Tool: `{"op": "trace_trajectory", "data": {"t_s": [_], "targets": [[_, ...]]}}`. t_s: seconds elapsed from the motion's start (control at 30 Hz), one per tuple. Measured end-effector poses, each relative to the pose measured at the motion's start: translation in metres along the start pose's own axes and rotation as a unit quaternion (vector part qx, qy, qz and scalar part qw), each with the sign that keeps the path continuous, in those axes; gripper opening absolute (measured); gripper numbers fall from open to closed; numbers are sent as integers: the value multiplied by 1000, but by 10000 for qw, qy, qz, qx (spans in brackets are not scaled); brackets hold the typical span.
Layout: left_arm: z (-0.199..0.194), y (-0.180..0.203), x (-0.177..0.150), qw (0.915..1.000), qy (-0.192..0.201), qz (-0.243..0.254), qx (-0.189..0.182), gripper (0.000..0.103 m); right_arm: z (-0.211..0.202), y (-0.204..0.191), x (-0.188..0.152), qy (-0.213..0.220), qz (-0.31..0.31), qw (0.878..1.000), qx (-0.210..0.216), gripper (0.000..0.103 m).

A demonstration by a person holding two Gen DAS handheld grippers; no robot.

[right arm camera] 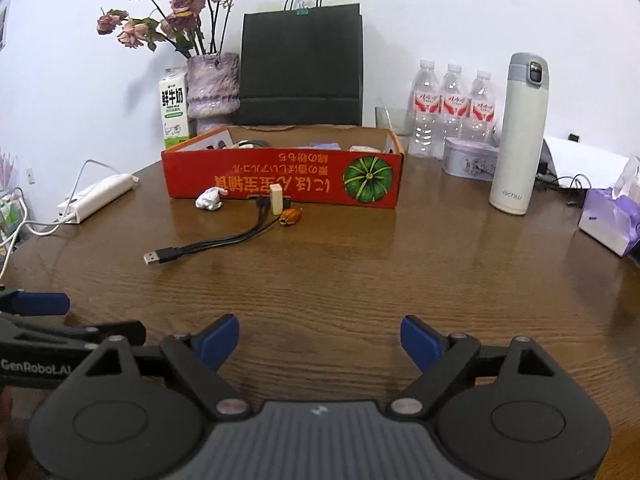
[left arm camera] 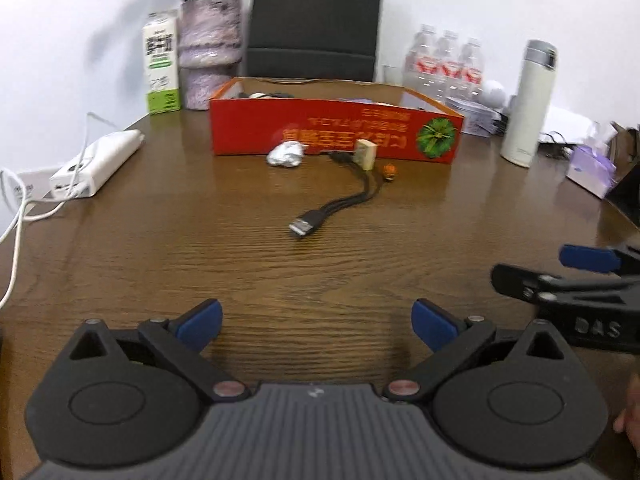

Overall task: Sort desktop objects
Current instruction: 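Grasp the white tissue with the left gripper while the right gripper grasps a small wooden block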

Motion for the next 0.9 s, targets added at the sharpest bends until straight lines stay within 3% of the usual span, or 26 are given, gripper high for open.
{"op": "trace_trajectory", "data": {"t_s": [0.33, 0.63, 0.8, 0.9], "targets": [[5, 7, -1, 9994, -116, 138, 289, 103, 5, 2, 1, -77, -11, 9999, -68, 88], [2, 5, 1, 9996, 29, 94, 268, 103, 11, -4, 6, -102, -229, 9996, -123, 87], [21, 2, 36, 9969, 338, -34, 713, 103, 20, 0, 25, -10, -325, 9994, 152, 81], [44, -3, 70, 9964, 359, -274, 716, 103, 33, 10, 51, 137, -202, 9985, 487, 79]]}}
Point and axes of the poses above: each gripper's, at about its wrist camera, not at the fingertips, and z roughly the way its jaws point, y to its right, x to its top, the point moved 3 cm from there along z, roughly the way its jaws point, and after that the axes turned 12 degrees about x, right-handed, at the moved point
